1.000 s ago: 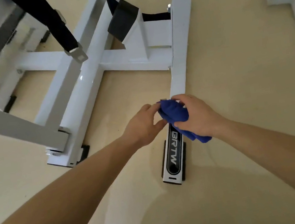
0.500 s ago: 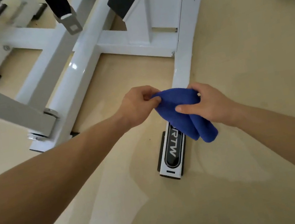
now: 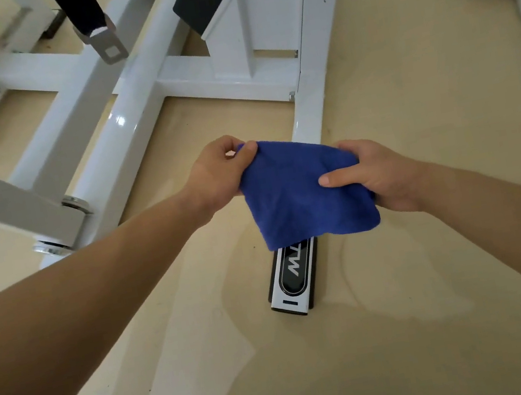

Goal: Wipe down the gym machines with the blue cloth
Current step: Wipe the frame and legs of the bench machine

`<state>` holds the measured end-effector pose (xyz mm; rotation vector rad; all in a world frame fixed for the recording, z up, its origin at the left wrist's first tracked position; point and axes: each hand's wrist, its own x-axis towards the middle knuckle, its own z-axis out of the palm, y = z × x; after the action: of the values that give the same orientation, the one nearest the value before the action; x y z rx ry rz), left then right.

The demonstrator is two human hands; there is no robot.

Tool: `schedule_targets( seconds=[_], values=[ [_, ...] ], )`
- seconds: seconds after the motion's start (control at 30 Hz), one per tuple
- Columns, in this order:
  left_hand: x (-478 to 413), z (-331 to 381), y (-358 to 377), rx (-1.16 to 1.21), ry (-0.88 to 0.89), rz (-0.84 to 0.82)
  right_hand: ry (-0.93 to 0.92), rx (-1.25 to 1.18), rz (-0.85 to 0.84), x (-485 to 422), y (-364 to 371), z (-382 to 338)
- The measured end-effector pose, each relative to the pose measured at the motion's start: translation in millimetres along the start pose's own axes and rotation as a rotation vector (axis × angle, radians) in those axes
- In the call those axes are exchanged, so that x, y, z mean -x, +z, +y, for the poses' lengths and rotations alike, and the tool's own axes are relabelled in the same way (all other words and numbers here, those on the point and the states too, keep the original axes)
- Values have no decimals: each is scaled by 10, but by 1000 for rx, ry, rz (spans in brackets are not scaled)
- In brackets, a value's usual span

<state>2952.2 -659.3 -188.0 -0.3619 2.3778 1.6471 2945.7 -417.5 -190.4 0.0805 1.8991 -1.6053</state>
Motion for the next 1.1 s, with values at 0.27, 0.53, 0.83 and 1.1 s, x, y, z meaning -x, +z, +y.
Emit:
schedule_targets(
  seconds=[0.27,0.53,0.83,1.1],
  values=[
    [168,-343,262,-371,-86,67,94,364,316,-140,195,374],
    [407,-469,795,-230,-72,-21,-108,470,496,-114,514,644],
    [-116,-449,871,-268,32,-75,-82,324,453,-436,659,668],
    [-519,-345,934,-238,21,-99,-176,268,360,-808,388,500]
  ],
)
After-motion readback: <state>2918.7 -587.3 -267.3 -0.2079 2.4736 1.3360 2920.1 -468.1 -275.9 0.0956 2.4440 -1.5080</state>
